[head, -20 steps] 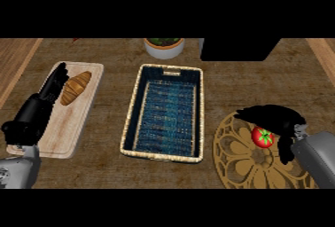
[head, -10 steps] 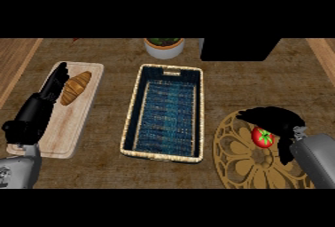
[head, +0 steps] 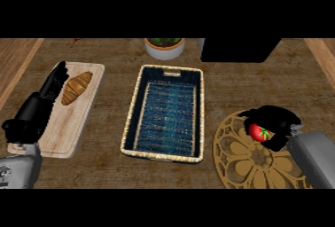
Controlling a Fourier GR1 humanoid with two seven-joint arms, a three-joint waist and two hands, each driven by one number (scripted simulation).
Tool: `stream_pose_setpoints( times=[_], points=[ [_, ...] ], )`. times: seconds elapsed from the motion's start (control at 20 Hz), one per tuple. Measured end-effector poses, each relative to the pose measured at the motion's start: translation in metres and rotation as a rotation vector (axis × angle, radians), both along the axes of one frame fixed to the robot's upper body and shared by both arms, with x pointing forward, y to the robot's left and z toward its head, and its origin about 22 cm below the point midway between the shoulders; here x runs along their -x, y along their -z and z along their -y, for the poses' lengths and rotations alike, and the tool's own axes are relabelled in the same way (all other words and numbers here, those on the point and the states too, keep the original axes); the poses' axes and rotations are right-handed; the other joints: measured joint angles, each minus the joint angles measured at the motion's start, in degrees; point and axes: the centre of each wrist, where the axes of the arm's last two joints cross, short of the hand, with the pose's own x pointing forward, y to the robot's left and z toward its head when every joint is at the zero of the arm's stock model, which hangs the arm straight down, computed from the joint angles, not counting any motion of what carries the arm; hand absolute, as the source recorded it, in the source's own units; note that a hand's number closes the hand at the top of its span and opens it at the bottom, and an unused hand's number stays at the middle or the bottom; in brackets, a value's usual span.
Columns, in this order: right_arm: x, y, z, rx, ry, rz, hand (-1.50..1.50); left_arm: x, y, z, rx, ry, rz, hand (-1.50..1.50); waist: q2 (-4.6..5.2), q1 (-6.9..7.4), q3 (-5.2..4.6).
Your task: Pick the tomato from the placemat and place it in the basket
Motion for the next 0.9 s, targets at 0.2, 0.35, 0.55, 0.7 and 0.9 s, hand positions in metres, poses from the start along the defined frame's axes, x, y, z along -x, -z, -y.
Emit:
stream_pose_setpoints(
  times=[0.2,0.35,0.55,0.7,0.9],
  points=[
    [-0.002,0.006,-0.003,0.007,-0.032,0.043,1.5,-0.005,-0.001,-0.003,0.003,0.001,-0.002,0.0,-0.22,-0.1,-0.3],
    [-0.005,0.005,-0.002,-0.013,-0.058,0.076,1.5,-0.005,-0.001,0.002,0.0,0.008,-0.001,0.0,-0.18,-0.07,-0.25],
    [-0.006,0.005,0.007,-0.035,0.086,0.164,1.5,-0.002,0.0,0.002,-0.005,-0.002,-0.001,0.0,-0.08,-0.21,0.0],
    [-0.006,-0.002,0.036,-0.007,0.301,0.254,1.5,-0.001,-0.001,-0.002,-0.003,-0.012,0.001,0.0,0.17,-0.84,0.18],
    [-0.006,-0.019,0.059,0.004,0.479,0.4,1.5,0.0,-0.002,0.003,-0.001,-0.01,0.0,0.0,0.29,-0.88,0.27]
  ],
)
